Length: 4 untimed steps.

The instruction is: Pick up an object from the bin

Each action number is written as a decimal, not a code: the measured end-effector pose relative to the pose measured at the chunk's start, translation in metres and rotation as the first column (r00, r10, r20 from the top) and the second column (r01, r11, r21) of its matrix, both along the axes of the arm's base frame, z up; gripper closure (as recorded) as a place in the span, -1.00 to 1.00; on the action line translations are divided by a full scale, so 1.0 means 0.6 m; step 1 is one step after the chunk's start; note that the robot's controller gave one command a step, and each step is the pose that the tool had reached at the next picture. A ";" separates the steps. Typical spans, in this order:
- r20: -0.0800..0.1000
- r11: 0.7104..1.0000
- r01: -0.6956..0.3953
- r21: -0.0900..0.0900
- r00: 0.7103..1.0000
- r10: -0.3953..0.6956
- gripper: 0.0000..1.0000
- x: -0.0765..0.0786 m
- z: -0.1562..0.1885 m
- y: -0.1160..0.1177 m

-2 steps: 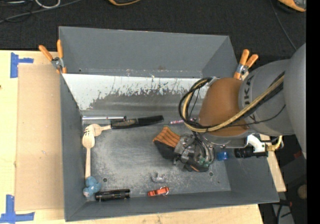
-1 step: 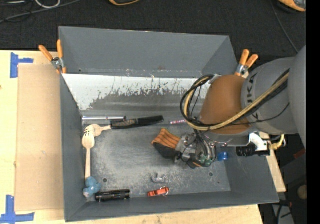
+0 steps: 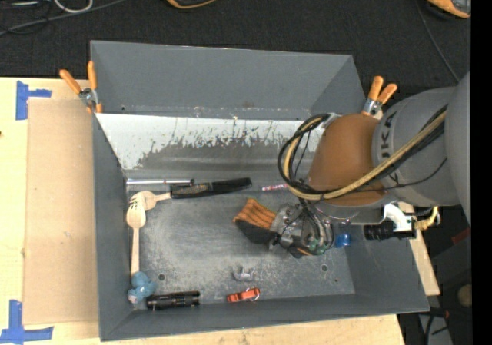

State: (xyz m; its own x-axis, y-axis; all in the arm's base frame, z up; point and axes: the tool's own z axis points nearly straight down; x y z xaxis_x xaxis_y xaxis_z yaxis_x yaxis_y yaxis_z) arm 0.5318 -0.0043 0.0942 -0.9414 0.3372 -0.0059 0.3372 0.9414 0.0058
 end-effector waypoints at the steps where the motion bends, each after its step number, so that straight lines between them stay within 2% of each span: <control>1: -0.001 1.000 0.000 0.001 1.000 0.000 1.00 -0.001 0.010 0.000; 4: -0.002 1.000 -0.002 0.002 1.000 0.002 1.00 -0.001 0.068 0.000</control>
Offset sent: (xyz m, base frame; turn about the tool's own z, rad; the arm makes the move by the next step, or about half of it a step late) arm -0.0003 0.0000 0.0260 0.0000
